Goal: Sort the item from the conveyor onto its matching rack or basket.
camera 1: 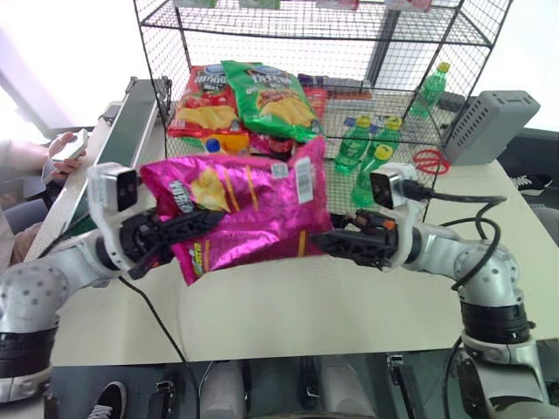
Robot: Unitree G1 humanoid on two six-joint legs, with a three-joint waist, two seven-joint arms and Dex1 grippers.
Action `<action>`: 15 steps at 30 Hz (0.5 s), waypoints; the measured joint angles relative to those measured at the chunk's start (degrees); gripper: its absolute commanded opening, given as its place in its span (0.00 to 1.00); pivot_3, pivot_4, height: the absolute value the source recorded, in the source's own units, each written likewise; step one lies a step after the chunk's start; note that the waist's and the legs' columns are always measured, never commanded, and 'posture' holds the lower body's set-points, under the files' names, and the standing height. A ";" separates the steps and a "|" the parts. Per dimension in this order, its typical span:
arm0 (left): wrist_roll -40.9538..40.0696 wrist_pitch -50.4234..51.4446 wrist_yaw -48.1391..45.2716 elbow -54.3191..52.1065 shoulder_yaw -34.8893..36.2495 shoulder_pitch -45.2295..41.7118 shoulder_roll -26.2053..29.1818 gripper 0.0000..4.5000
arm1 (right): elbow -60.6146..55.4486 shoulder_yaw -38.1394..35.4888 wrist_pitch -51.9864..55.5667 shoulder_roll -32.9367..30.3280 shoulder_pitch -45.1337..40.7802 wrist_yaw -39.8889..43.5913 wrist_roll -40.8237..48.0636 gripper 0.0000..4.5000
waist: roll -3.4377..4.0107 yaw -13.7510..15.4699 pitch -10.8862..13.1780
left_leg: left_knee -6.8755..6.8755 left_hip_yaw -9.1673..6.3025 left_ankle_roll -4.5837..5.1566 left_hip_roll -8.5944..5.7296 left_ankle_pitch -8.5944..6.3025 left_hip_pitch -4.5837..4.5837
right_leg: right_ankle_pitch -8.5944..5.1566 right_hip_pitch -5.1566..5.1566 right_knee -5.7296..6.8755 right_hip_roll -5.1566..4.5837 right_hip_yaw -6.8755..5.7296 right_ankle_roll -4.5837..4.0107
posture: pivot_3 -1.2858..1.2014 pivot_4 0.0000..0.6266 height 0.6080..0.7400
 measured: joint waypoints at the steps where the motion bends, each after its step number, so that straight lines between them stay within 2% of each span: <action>1: 1.40 -0.13 -0.58 0.74 -0.10 -0.18 -0.46 0.00 | -0.75 0.08 0.23 -0.49 0.00 -0.16 0.01 1.00 | 0.00 0.00 0.00 | 0.00 -0.01 0.00 0.00 0.00 0.00 | 0.00 0.00 -0.01 0.00 0.00 0.00 | 0.52 0.24 1.00; 4: 5.33 -0.50 -2.39 2.56 -0.27 -1.25 -1.67 0.00 | -1.75 0.64 0.69 -0.93 0.00 -1.05 0.14 0.82 | 0.00 -0.01 0.00 | 0.00 -0.02 0.00 0.00 0.00 0.00 | 0.00 0.00 0.00 0.00 0.00 0.00 | 0.52 0.24 1.00; 11: 10.43 -1.67 -4.67 3.27 -0.07 -2.76 -3.78 0.00 | -2.57 4.81 -1.13 -2.85 1.20 0.85 -6.35 0.03 | 0.00 -0.07 0.00 | 0.00 -0.03 0.01 0.01 0.00 -0.03 | 0.00 -0.02 -0.04 0.00 0.00 0.00 | 0.52 0.24 1.00; 13: 11.08 -1.68 -4.78 2.85 0.07 -2.58 -4.04 0.00 | -2.57 5.15 -2.19 -3.16 1.73 2.21 -8.07 0.01 | 0.00 -0.01 0.00 | 0.00 -0.03 0.01 0.01 0.00 -0.03 | 0.00 -0.01 -0.04 0.00 0.00 0.00 | 0.52 0.24 1.00; 15: 11.97 -1.72 -4.67 2.42 0.20 -2.27 -4.09 0.12 | -2.57 6.02 -3.96 -3.79 1.98 3.91 -10.55 0.00 | 0.00 -0.01 0.00 | 0.00 -0.03 0.01 0.01 0.00 -0.03 | 0.00 -0.01 -0.04 -0.01 0.00 0.00 | 0.52 0.24 1.00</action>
